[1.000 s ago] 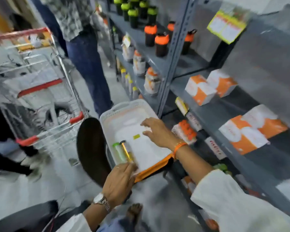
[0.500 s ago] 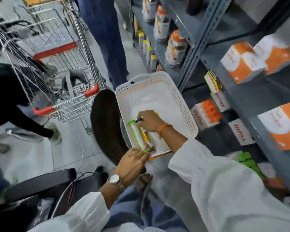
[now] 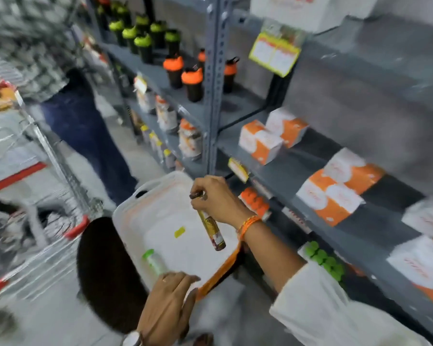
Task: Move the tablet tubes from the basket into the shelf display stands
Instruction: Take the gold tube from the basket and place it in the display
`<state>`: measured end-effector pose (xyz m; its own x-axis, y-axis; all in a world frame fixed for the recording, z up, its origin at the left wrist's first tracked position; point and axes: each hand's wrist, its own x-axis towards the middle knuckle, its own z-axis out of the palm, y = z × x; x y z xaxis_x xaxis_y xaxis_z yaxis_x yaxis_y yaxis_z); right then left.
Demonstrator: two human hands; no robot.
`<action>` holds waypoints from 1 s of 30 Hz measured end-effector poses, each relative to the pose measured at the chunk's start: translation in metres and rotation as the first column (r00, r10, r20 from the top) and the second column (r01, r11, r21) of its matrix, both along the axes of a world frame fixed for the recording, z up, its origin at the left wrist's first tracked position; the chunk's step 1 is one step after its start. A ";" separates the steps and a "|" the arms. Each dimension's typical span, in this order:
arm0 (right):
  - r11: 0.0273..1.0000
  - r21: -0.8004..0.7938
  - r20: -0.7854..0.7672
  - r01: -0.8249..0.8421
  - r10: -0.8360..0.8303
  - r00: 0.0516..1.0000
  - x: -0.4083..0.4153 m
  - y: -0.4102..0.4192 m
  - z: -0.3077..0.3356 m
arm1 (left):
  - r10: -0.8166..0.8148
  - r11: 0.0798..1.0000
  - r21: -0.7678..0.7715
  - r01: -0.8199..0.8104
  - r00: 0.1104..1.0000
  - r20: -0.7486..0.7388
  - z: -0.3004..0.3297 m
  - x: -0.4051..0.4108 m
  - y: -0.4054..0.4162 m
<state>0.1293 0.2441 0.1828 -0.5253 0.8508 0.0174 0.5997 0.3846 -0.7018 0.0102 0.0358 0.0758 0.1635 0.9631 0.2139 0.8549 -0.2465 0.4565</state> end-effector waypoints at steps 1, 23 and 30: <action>0.996 0.074 -0.015 0.052 -0.051 0.999 0.017 0.002 0.026 | -0.023 0.998 0.058 0.022 1.000 0.014 0.009 0.005 0.012; 0.047 0.831 -0.247 0.554 -0.861 0.444 0.360 -0.056 0.387 | -0.554 0.621 0.656 0.430 0.832 -0.021 0.291 0.275 0.242; 0.028 0.840 -0.257 0.542 -0.859 0.442 0.362 -0.032 0.379 | -0.509 0.679 0.594 0.431 0.860 -0.043 0.278 0.282 0.246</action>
